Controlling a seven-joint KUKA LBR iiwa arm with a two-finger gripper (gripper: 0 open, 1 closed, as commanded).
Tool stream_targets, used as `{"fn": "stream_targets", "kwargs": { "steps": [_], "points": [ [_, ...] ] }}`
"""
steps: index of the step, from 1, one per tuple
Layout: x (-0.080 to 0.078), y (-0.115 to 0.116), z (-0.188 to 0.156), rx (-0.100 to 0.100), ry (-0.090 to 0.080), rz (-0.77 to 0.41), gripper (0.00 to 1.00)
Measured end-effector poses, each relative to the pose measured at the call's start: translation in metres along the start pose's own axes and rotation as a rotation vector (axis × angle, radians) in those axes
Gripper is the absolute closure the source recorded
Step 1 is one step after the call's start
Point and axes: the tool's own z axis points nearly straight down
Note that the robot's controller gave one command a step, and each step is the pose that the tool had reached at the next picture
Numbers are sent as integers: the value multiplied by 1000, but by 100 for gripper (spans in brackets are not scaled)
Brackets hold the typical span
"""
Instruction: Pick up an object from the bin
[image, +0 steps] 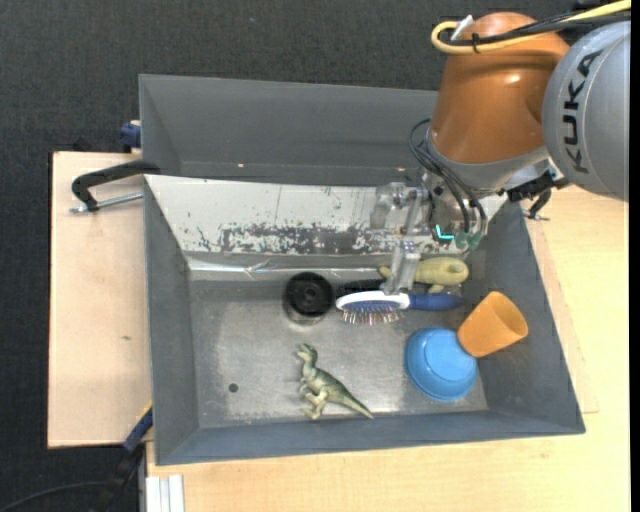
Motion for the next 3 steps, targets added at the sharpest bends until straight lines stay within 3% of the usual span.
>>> {"fn": "stream_targets", "kwargs": {
  "steps": [1, 2, 3],
  "points": [
    [-4, -44, 167, 0, 2, 92, 0],
    [-6, -44, 163, -1, -5, 91, 100],
    [6, -41, 22, -1, -19, 82, 100]
  ]
}}
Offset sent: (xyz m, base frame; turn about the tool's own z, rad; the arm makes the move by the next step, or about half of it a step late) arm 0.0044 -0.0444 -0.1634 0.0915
